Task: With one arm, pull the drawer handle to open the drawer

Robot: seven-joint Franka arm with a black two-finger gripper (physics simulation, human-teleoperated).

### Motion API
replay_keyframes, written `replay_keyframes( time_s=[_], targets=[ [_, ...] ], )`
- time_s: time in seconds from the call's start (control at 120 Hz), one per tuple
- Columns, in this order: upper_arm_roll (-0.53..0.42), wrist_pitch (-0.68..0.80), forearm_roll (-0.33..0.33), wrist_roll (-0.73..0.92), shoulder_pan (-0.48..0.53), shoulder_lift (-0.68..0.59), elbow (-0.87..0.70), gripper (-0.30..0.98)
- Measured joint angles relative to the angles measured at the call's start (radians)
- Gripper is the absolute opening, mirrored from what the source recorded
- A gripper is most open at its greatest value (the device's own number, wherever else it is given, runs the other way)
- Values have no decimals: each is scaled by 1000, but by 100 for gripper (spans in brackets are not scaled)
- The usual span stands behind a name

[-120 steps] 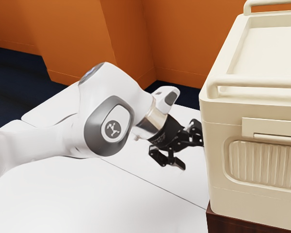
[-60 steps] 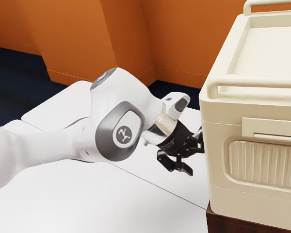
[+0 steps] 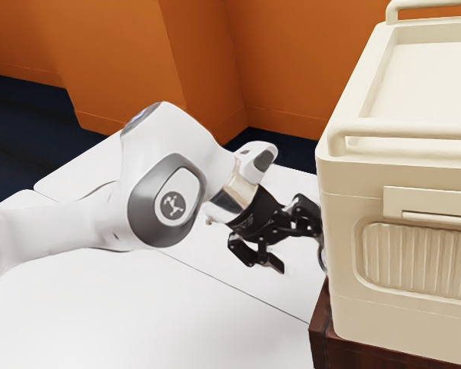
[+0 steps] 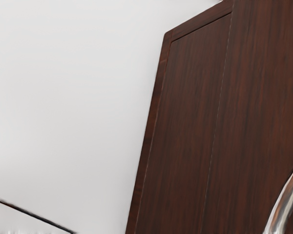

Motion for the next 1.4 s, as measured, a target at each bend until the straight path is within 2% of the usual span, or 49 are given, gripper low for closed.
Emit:
replay_keyframes(
  time_s=[0.842, 1.258, 1.4],
  targets=[
    [138, -30, 51, 10, 20, -173, -164, 69],
    [197, -42, 101, 12, 18, -219, -203, 69],
    [246, -43, 133, 21, 6, -246, -214, 69]
  ],
)
